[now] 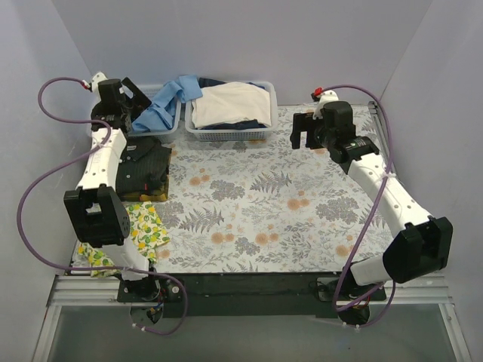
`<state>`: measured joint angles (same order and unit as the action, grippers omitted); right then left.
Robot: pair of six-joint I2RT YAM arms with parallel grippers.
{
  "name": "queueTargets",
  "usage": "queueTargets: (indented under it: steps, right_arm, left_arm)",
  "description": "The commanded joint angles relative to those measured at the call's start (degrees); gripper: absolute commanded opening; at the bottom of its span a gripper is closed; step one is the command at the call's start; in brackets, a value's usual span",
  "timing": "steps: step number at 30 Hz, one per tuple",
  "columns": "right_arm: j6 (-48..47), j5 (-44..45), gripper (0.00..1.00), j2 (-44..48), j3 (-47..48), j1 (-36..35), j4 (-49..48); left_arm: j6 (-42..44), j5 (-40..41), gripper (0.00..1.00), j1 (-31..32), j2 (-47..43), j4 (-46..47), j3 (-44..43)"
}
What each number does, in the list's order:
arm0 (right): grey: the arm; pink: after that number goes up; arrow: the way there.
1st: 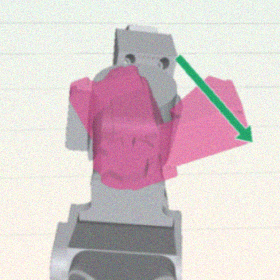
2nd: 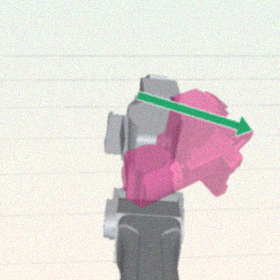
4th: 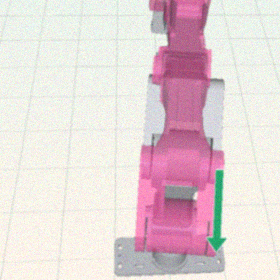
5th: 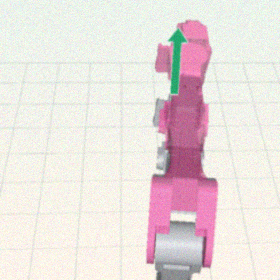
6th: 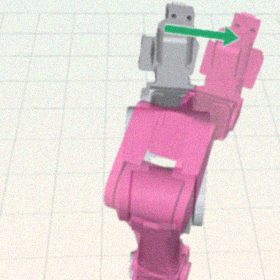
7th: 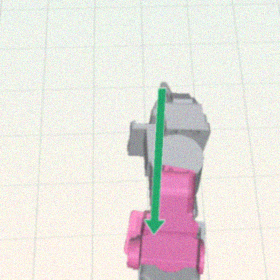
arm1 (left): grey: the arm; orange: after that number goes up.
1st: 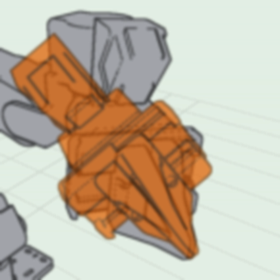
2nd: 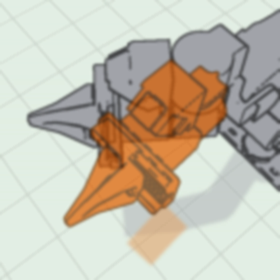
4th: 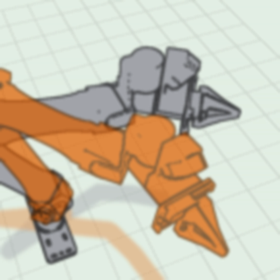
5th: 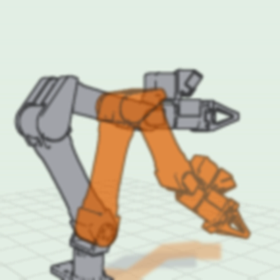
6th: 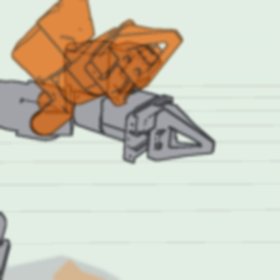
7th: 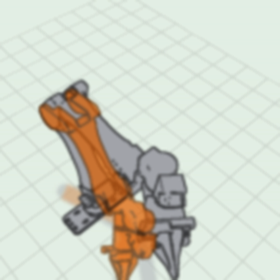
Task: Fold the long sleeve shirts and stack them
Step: Grab the shirt from the pile
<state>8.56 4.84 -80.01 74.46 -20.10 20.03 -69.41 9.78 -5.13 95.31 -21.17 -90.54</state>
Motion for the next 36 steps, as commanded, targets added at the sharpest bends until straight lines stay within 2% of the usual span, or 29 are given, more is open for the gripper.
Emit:
queueTargets:
  steps: [1, 6, 14, 16, 19, 20, 22, 23, 24, 29, 36]
  right_arm:
    - [-1.09, -2.73, 0.98, -1.29, 2.89, -1.79, -0.70]
    - [-0.21, -3.44, 0.98, -3.66, 2.80, -2.32, -0.78]
    - [-1.35, -0.63, 0.97, -6.21, 5.35, -2.49, 0.44]
    - [-1.52, -0.19, 0.97, -6.48, 5.52, -2.49, 0.45]
    - [-1.70, 0.78, 0.97, -6.39, 5.44, -2.49, 0.71]
    - [-1.70, 1.13, 0.97, -6.30, 5.26, -2.49, 0.80]
    - [-1.79, 1.75, 0.97, -5.95, 4.74, -2.49, 1.15]
    - [-1.79, 2.45, 0.97, -5.78, 4.56, -2.49, 1.06]
    - [-1.79, 2.80, 0.97, -5.34, 4.38, -2.49, 1.06]
    - [-1.35, 3.25, 0.96, -5.16, 4.38, -2.49, 1.06]
    - [0.32, 5.61, 0.96, -2.18, 2.98, -2.49, 1.24]
  left_arm:
    - [-4.33, -0.12, 0.98, -3.75, 4.79, -2.30, -6.65]
    - [-2.58, 1.56, 0.98, -4.63, 14.27, -3.18, -15.44]
    - [-3.19, -7.74, 0.98, -5.16, 25.97, -1.95, -24.06]
    - [-3.80, -9.16, 0.95, -5.16, 28.34, -2.12, -26.95]
    - [-4.77, -12.59, 0.73, -5.16, 31.69, -2.38, -29.85]
    - [-5.03, -13.38, 0.52, -5.16, 32.56, -2.56, -30.74]
    - [-6.52, -15.66, 0.21, -5.07, 32.58, -3.96, -32.23]
    - [-7.05, -16.28, 0.03, -5.16, 31.96, -4.06, -32.59]
    - [-7.58, -16.81, 0.00, -5.07, 30.22, -4.06, -32.51]
    - [-6.97, -19.88, 0.00, -5.16, 23.54, -3.27, -32.50]
    - [-8.20, -31.83, 0.00, -4.81, 10.53, 0.95, -30.14]
